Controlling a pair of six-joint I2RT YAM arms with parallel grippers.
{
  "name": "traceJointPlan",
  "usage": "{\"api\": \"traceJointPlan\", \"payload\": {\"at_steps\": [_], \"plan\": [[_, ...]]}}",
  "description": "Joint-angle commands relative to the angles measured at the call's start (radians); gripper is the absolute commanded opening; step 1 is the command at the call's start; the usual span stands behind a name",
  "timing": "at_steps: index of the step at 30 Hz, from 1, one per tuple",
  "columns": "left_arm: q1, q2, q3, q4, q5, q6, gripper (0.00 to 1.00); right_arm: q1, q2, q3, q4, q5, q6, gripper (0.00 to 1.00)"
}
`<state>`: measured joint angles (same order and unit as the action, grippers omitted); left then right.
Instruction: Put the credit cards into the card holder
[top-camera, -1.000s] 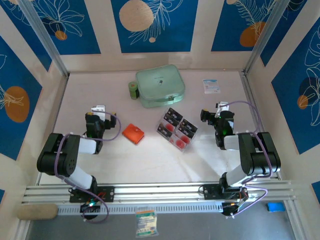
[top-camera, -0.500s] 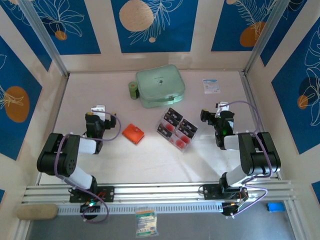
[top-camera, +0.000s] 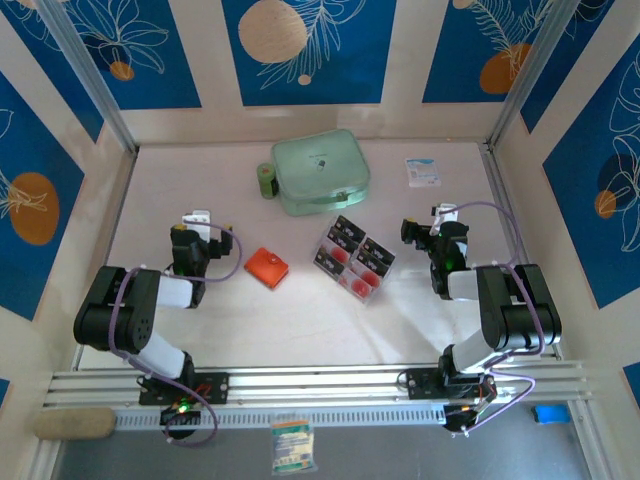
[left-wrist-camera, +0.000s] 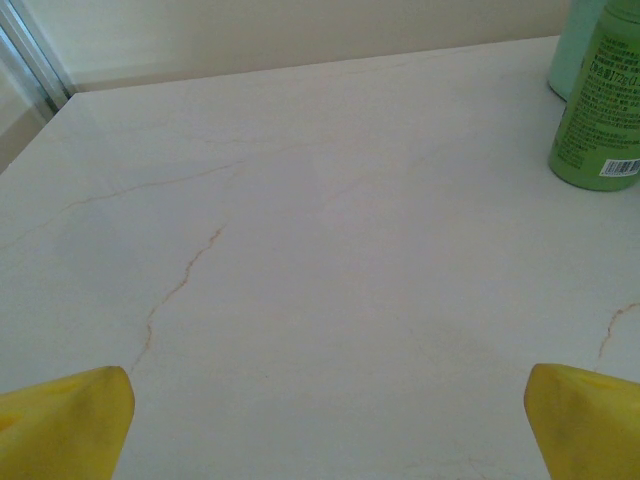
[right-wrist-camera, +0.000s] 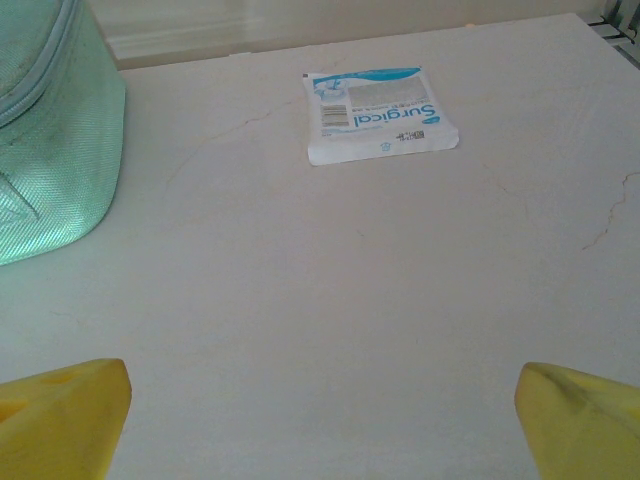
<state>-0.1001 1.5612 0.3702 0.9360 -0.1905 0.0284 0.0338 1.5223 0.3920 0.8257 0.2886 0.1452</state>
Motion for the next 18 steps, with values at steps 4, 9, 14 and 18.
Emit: {"api": "traceJointPlan", "payload": {"at_steps": [4, 9, 14, 18], "plan": [[0.01, 0.003, -0.008, 0.027, 0.013, 0.004, 1.0, -0.007, 0.0, 0.0, 0.028, -0.006, 0.0, 0.99], [0.017, 0.007, 0.002, 0.009, 0.025, -0.005, 1.0, -0.009, 0.0, 0.002, 0.024, -0.012, 0.002, 0.99], [0.017, 0.001, -0.008, 0.025, 0.015, -0.002, 1.0, -0.014, -0.009, -0.001, 0.024, -0.019, 0.008, 0.99], [0.016, -0.086, 0.031, -0.123, -0.023, -0.015, 1.0, -0.029, -0.073, 0.029, -0.092, -0.027, 0.024, 0.99]]}}
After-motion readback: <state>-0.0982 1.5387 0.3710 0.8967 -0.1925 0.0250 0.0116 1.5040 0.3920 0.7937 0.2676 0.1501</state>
